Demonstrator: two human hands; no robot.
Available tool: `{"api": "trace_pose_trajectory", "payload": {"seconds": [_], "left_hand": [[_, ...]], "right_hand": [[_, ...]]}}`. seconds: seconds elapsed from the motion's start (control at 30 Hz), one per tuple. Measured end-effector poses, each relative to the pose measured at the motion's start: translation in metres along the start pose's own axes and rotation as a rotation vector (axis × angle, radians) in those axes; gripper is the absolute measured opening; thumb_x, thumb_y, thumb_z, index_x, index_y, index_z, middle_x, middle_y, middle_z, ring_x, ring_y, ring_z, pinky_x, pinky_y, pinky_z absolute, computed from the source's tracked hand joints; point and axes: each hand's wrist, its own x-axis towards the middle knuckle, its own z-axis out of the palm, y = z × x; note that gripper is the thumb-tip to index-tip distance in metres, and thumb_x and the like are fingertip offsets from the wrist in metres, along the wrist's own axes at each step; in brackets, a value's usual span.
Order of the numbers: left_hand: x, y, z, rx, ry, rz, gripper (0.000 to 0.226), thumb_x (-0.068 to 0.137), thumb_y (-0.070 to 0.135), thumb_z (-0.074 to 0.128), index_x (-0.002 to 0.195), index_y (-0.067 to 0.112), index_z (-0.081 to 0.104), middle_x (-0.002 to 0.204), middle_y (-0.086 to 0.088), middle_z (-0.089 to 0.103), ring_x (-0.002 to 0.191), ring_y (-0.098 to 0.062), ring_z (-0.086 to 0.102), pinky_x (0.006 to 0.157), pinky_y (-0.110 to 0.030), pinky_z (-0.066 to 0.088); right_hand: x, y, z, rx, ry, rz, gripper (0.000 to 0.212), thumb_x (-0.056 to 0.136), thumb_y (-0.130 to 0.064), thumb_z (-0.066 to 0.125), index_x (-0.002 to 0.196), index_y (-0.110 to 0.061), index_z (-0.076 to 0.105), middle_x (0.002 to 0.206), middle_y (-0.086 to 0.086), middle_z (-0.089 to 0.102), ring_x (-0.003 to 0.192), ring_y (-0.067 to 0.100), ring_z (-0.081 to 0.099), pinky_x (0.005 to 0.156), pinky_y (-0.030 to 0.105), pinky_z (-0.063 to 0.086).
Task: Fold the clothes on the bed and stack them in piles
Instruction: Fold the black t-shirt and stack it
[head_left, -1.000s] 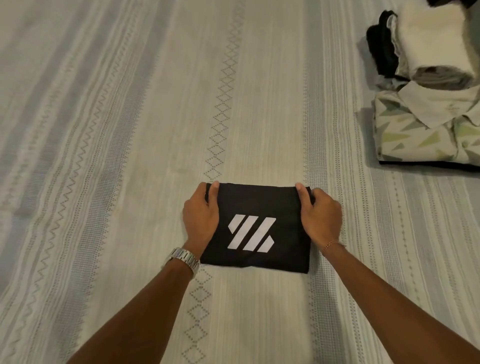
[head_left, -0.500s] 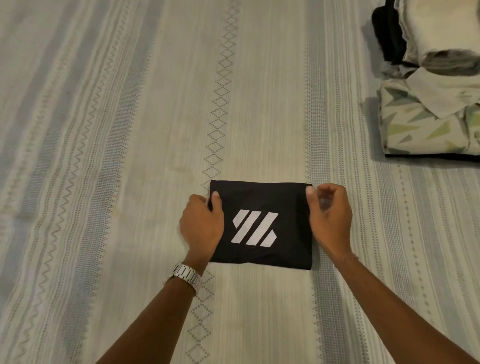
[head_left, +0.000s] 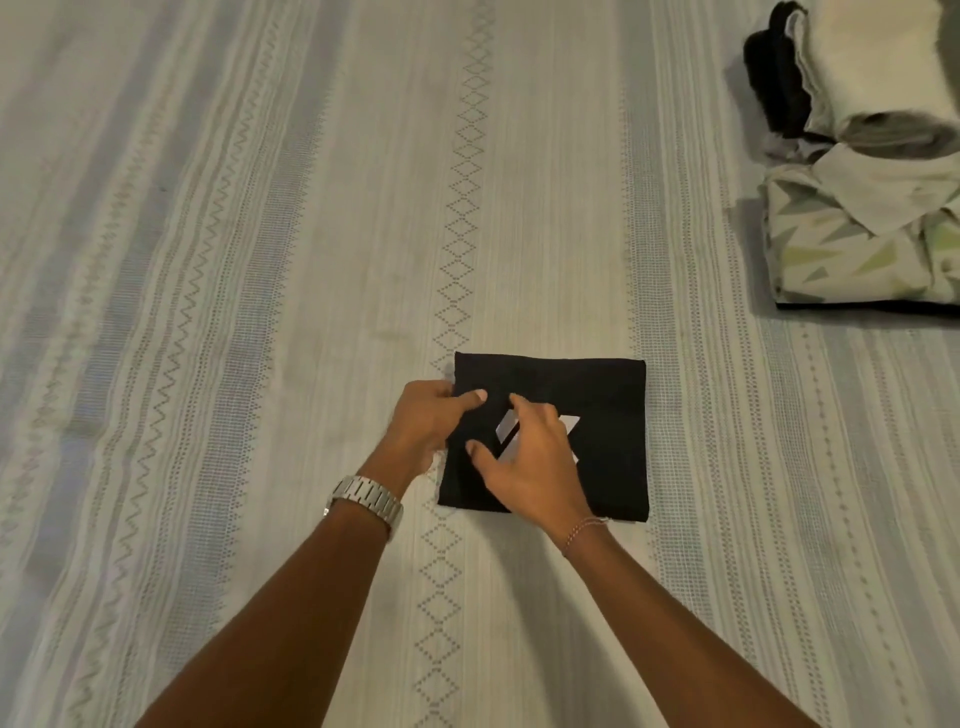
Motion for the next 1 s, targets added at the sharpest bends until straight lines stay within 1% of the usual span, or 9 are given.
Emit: {"api": "trace_pose_trajectory", "payload": {"seconds": [0.17,0.23,0.37,0.47,0.57,0.73,0.8,0.87,1.0], "left_hand": [[-0.012,0.001,-0.002,-0.026,-0.167,0.111,0.015,0.089,0.018,0.078,0.083,0.009,0.067,0.071,-0.003,0.070,0.058,-0.009,0.062,0.056,-0.026,0.050],[-0.016,0.005,0.000,0.020,-0.182,0.159,0.018,0.091,0.023,0.076,0.079,0.013,0.068,0.069,0.001,0.069,0.062,-0.011,0.063,0.058,-0.023,0.051],[-0.016,0.013,-0.003,-0.016,-0.264,0.159,0.028,0.098,0.040,0.064,0.090,0.017,0.079,0.091,-0.003,0.076,0.089,-0.016,0.069,0.079,-0.031,0.056],[-0.013,0.012,-0.005,-0.127,-0.170,0.148,0.027,0.099,0.032,0.060,0.095,0.013,0.079,0.096,-0.005,0.077,0.096,-0.021,0.071,0.087,-0.038,0.058],[-0.006,0.001,-0.013,-0.195,-0.025,0.106,0.025,0.101,0.023,0.054,0.100,0.008,0.074,0.096,-0.008,0.074,0.099,-0.028,0.071,0.089,-0.041,0.060],[-0.010,-0.012,-0.020,-0.247,-0.135,0.001,0.051,0.109,0.045,0.034,0.115,0.005,0.065,0.103,-0.015,0.074,0.097,-0.028,0.073,0.092,-0.041,0.058],[-0.015,-0.014,-0.021,-0.280,-0.144,-0.047,0.058,0.107,0.056,0.026,0.115,0.013,0.064,0.108,-0.010,0.072,0.102,-0.026,0.070,0.091,-0.038,0.056],[-0.018,-0.019,-0.023,-0.383,-0.185,-0.133,0.067,0.100,0.070,0.025,0.119,0.020,0.066,0.118,-0.008,0.071,0.112,-0.027,0.066,0.101,-0.043,0.052],[-0.023,-0.031,-0.030,-0.672,-0.269,-0.218,0.086,0.089,0.084,0.027,0.132,0.020,0.065,0.130,-0.009,0.069,0.124,-0.033,0.061,0.103,-0.046,0.048]], "right_hand": [[0.011,-0.020,0.012,-0.009,0.017,0.145,0.084,0.090,-0.042,0.071,0.158,-0.014,0.029,0.144,0.008,0.038,0.131,0.025,0.046,0.100,0.036,0.048],[0.016,-0.024,0.016,0.015,0.062,0.165,0.066,0.089,-0.033,0.070,0.147,-0.013,0.044,0.133,0.008,0.046,0.118,0.025,0.055,0.088,0.035,0.053],[0.023,-0.023,0.002,0.118,0.204,0.126,0.016,0.098,-0.019,0.064,0.109,-0.008,0.066,0.100,0.006,0.065,0.089,0.020,0.065,0.073,0.032,0.053],[0.018,-0.026,-0.015,0.166,0.213,0.113,0.013,0.102,-0.015,0.059,0.099,-0.010,0.070,0.085,0.002,0.067,0.074,0.012,0.063,0.063,0.024,0.049],[0.004,-0.038,-0.031,0.314,0.215,0.157,0.016,0.103,-0.024,0.060,0.088,-0.022,0.066,0.082,0.002,0.069,0.072,0.010,0.066,0.055,0.017,0.050],[-0.021,-0.064,-0.062,0.747,0.104,0.178,0.009,0.099,-0.025,0.065,0.100,-0.020,0.073,0.096,0.000,0.078,0.093,0.015,0.075,0.080,0.033,0.061],[-0.030,-0.069,-0.075,0.916,-0.003,0.181,0.017,0.099,-0.022,0.063,0.111,-0.012,0.072,0.105,0.002,0.078,0.101,0.018,0.074,0.085,0.032,0.061],[-0.039,-0.068,-0.090,1.017,-0.097,0.193,0.024,0.100,-0.020,0.061,0.118,-0.007,0.070,0.113,0.005,0.077,0.106,0.018,0.073,0.090,0.031,0.060],[-0.042,-0.032,-0.113,1.068,-0.175,0.289,0.029,0.100,-0.022,0.059,0.121,-0.006,0.069,0.118,0.009,0.075,0.111,0.023,0.072,0.088,0.030,0.060]]}}
